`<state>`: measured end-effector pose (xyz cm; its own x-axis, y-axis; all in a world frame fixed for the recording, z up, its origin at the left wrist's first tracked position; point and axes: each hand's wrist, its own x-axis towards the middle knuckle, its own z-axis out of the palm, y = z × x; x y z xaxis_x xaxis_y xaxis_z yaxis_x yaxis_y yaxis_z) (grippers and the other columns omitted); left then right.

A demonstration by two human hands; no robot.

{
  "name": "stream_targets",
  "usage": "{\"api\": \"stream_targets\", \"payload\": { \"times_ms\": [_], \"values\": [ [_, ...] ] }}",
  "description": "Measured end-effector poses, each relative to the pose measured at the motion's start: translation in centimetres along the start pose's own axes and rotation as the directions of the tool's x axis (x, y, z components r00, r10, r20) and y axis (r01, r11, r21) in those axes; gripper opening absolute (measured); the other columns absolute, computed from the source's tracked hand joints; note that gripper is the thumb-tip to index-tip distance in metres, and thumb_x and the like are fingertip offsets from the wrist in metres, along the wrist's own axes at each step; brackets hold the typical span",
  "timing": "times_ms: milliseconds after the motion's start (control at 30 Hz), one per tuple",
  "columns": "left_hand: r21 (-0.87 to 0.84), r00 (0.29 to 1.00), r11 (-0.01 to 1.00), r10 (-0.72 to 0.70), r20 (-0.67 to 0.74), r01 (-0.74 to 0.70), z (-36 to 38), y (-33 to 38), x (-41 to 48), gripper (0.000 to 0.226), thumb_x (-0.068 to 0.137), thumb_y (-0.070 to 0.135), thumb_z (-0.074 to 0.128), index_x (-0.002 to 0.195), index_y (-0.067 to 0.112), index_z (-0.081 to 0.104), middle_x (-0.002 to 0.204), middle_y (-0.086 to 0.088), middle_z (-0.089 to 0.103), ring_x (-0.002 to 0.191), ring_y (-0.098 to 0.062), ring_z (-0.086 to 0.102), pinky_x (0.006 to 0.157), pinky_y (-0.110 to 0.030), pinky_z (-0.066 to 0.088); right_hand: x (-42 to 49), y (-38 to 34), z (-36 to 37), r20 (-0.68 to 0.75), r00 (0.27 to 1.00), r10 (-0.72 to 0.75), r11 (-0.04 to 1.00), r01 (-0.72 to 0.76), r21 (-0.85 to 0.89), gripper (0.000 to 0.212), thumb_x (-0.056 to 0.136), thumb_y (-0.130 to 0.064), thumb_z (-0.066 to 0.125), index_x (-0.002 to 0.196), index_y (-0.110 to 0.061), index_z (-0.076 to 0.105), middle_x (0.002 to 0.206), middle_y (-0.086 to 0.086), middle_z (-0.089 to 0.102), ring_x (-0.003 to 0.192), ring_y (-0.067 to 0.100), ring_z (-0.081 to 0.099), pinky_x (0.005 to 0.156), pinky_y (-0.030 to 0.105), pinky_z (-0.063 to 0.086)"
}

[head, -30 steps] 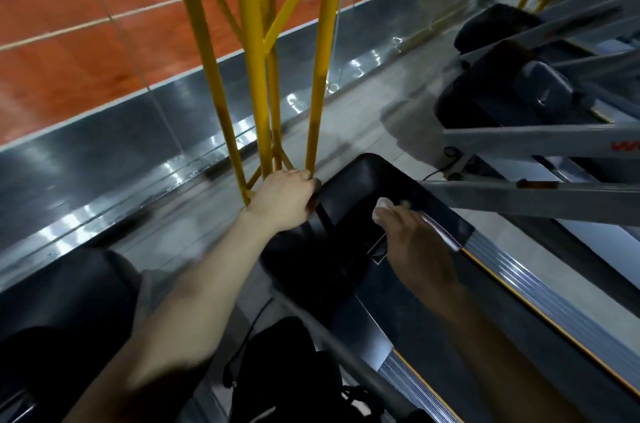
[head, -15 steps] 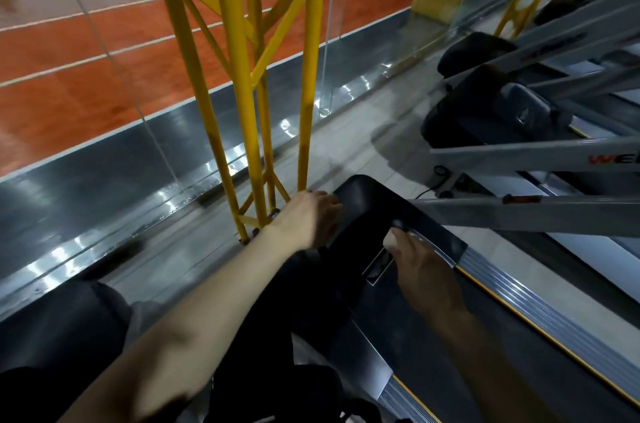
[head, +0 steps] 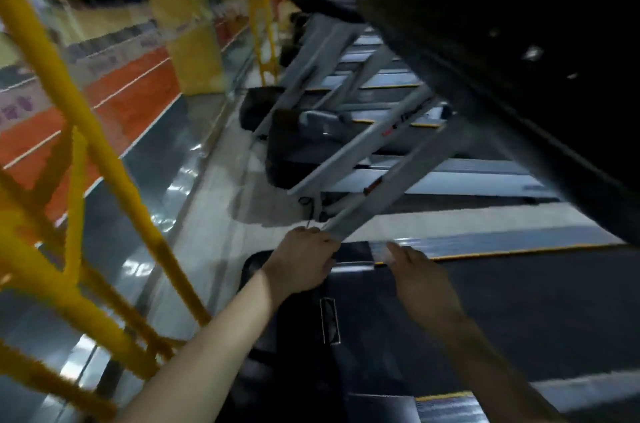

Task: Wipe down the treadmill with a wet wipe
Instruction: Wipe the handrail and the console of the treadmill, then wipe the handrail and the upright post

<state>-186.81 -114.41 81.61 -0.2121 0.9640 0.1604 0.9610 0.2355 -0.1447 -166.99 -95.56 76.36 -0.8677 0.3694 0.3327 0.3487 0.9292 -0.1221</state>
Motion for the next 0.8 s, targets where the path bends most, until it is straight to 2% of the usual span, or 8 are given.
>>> {"api": "stream_targets", "payload": {
  "times_ms": [67, 133, 233, 333, 433, 533, 633, 800],
  "values": [
    [-0.019, 0.993, 0.994, 0.105, -0.046, -0.106, -0.1, -0.4, 1.1, 0.022, 0.092, 0.035, 0.056, 0.098, 0.021, 0.072, 0.095, -0.001, 0.069, 0.086, -0.028, 0.069, 0.073, -0.041, 0.056, -1.5, -0.7, -0.1, -0.101, 0.989, 0.105, 0.989, -0.114, -0.094, 0.065, 0.069, -0.007, 0.093, 0.130, -0.006, 0.070, 0.108, 0.011, 0.076, 0.086, 0.033, 0.075, 0.063, 0.037, 0.059],
    [-0.052, 0.974, 0.973, 0.222, -0.051, -0.225, -0.1, 0.0, 1.7, 0.031, 0.096, 0.040, 0.047, 0.102, 0.022, 0.071, 0.100, -0.001, 0.068, 0.090, -0.029, 0.069, 0.075, -0.044, 0.056, -3.9, -1.4, -0.4, -0.120, 0.957, 0.265, 0.959, -0.274, -0.073, 0.053, 0.089, -0.020, 0.080, 0.138, -0.008, 0.063, 0.112, 0.010, 0.074, 0.093, 0.034, 0.073, 0.066, 0.041, 0.060],
    [-0.072, 0.905, 0.904, 0.415, -0.091, -0.421, -0.3, 2.2, 1.3, 0.034, 0.100, 0.044, 0.040, 0.103, 0.025, 0.068, 0.102, 0.003, 0.067, 0.095, -0.024, 0.066, 0.080, -0.043, 0.053, -8.7, -3.6, -1.2, -0.187, 0.867, 0.463, 0.884, -0.466, 0.031, 0.042, 0.103, -0.021, 0.057, 0.145, -0.016, 0.055, 0.120, 0.002, 0.071, 0.105, 0.029, 0.069, 0.075, 0.043, 0.061],
    [-0.113, 0.825, 0.818, 0.554, -0.113, -0.564, -0.4, 5.4, 1.1, 0.036, 0.100, 0.047, 0.040, 0.108, 0.027, 0.069, 0.107, 0.007, 0.066, 0.100, -0.018, 0.065, 0.081, -0.038, 0.052, -13.2, -5.6, -2.3, -0.169, 0.765, 0.622, 0.778, -0.627, 0.026, 0.045, 0.102, -0.018, 0.058, 0.147, -0.018, 0.054, 0.125, 0.002, 0.068, 0.112, 0.031, 0.066, 0.081, 0.042, 0.057],
    [-0.156, 0.729, 0.712, 0.668, -0.150, -0.684, -1.3, 9.4, 1.5, 0.034, 0.101, 0.045, 0.040, 0.107, 0.026, 0.068, 0.105, 0.005, 0.065, 0.099, -0.020, 0.064, 0.081, -0.040, 0.052, -17.6, -6.7, -3.6, -0.229, 0.643, 0.731, 0.662, -0.750, 0.008, 0.035, 0.101, -0.020, 0.064, 0.136, -0.021, 0.059, 0.111, 0.001, 0.066, 0.101, 0.031, 0.067, 0.072, 0.040, 0.053],
    [-0.140, 0.651, 0.636, 0.737, -0.181, -0.759, -2.7, 13.5, 1.8, 0.042, 0.097, 0.048, 0.035, 0.113, 0.027, 0.068, 0.108, 0.004, 0.067, 0.101, -0.022, 0.066, 0.083, -0.042, 0.055, -21.5, -7.0, -4.8, -0.214, 0.522, 0.825, 0.549, -0.831, 0.089, 0.030, 0.105, -0.026, 0.056, 0.135, -0.027, 0.054, 0.115, 0.000, 0.064, 0.106, 0.031, 0.065, 0.081, 0.043, 0.053],
    [-0.142, 0.574, 0.556, 0.790, -0.216, -0.819, -3.9, 16.8, 2.4, 0.046, 0.095, 0.049, 0.033, 0.118, 0.027, 0.067, 0.111, 0.006, 0.066, 0.101, -0.023, 0.067, 0.087, -0.043, 0.055, -24.3, -6.2, -5.3, -0.274, 0.387, 0.880, 0.449, -0.866, 0.220, 0.021, 0.111, -0.038, 0.047, 0.128, -0.033, 0.056, 0.121, -0.003, 0.068, 0.111, 0.028, 0.066, 0.090, 0.046, 0.056],
    [-0.089, 0.478, 0.473, 0.833, -0.280, -0.877, -5.5, 21.8, 5.8, 0.025, 0.093, 0.036, 0.063, 0.109, 0.022, 0.074, 0.103, 0.002, 0.071, 0.089, -0.024, 0.069, 0.077, -0.041, 0.058, -26.4, -2.3, -5.7, -0.263, 0.154, 0.952, 0.267, -0.839, 0.475, 0.034, 0.111, -0.046, 0.048, 0.129, -0.025, 0.068, 0.126, -0.001, 0.075, 0.117, 0.024, 0.068, 0.097, 0.038, 0.052]
  ]
}}
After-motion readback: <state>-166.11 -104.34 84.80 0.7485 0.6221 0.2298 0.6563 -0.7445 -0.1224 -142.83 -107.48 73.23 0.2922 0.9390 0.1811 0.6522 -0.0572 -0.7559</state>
